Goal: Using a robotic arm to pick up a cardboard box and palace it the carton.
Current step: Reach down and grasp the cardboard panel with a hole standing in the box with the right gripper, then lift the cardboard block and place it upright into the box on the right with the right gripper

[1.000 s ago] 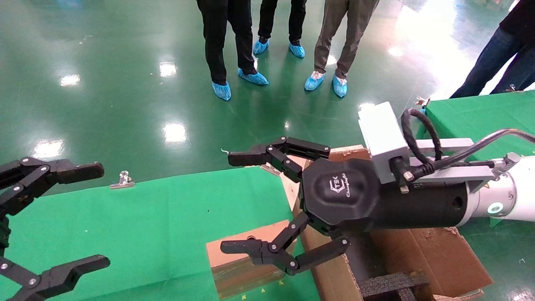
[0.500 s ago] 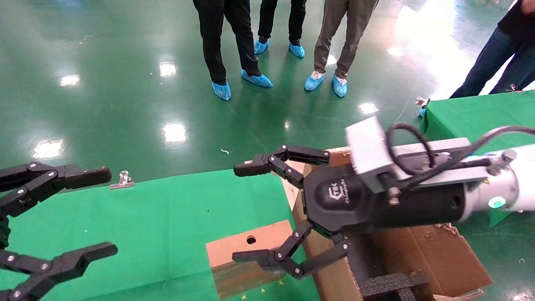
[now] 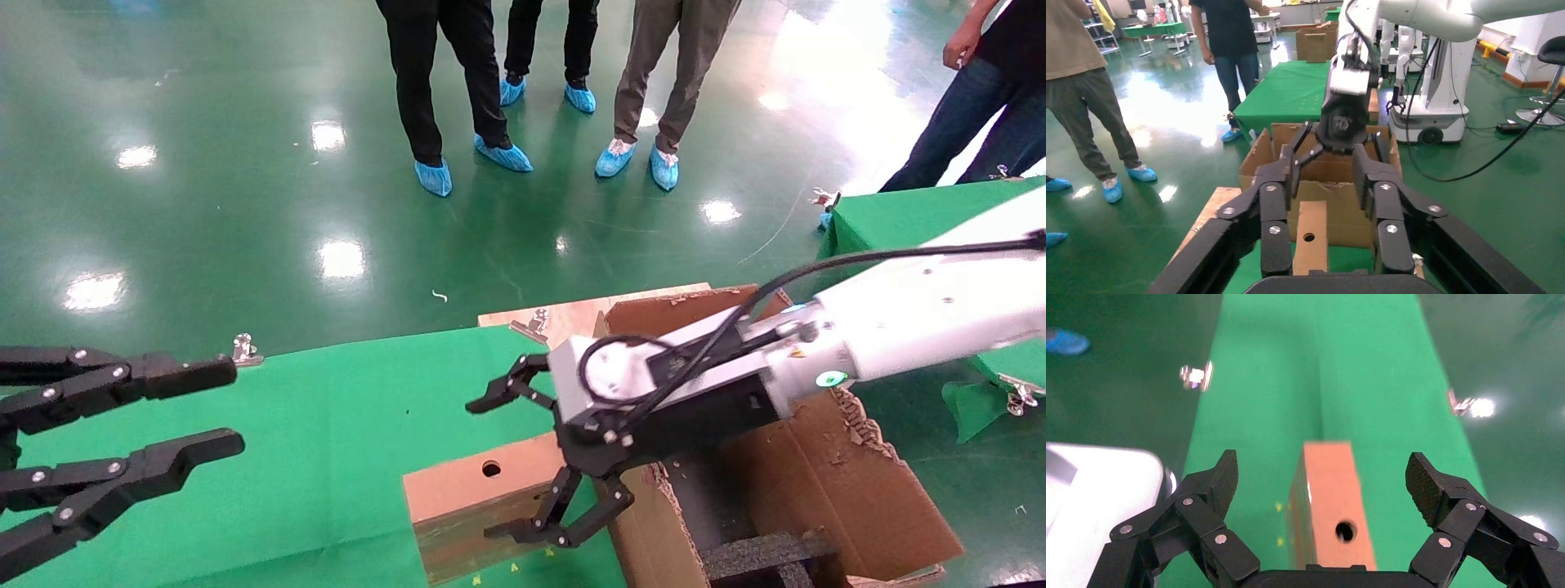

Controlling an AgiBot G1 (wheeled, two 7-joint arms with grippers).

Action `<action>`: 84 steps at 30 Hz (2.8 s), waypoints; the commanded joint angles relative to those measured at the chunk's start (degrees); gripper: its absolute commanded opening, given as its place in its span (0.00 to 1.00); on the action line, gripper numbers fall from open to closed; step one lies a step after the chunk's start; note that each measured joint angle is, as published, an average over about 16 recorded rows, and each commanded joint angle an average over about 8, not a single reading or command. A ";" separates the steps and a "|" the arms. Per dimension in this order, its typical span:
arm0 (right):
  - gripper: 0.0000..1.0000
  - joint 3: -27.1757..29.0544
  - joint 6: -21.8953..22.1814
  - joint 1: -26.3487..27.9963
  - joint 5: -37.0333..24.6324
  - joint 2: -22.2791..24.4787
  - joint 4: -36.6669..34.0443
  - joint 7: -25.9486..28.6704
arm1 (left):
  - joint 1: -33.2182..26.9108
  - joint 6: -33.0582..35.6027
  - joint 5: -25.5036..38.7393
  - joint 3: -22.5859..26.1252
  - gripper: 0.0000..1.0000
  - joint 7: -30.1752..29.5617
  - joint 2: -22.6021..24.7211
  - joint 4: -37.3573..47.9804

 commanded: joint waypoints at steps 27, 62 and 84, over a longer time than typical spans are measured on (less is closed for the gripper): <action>1.00 -22.05 0.65 14.26 -14.11 -14.48 -20.71 -17.12 | -0.01 -0.02 -0.03 0.05 0.24 0.02 -0.02 0.00; 0.00 -23.16 0.92 14.62 -13.73 -15.19 -21.73 -18.13 | 0.00 -0.04 -0.04 0.05 1.00 0.03 -0.03 0.01; 0.00 -22.36 1.44 16.85 -11.59 -14.11 -24.21 -16.46 | -0.01 -0.04 -0.05 0.06 1.00 0.04 -0.03 0.03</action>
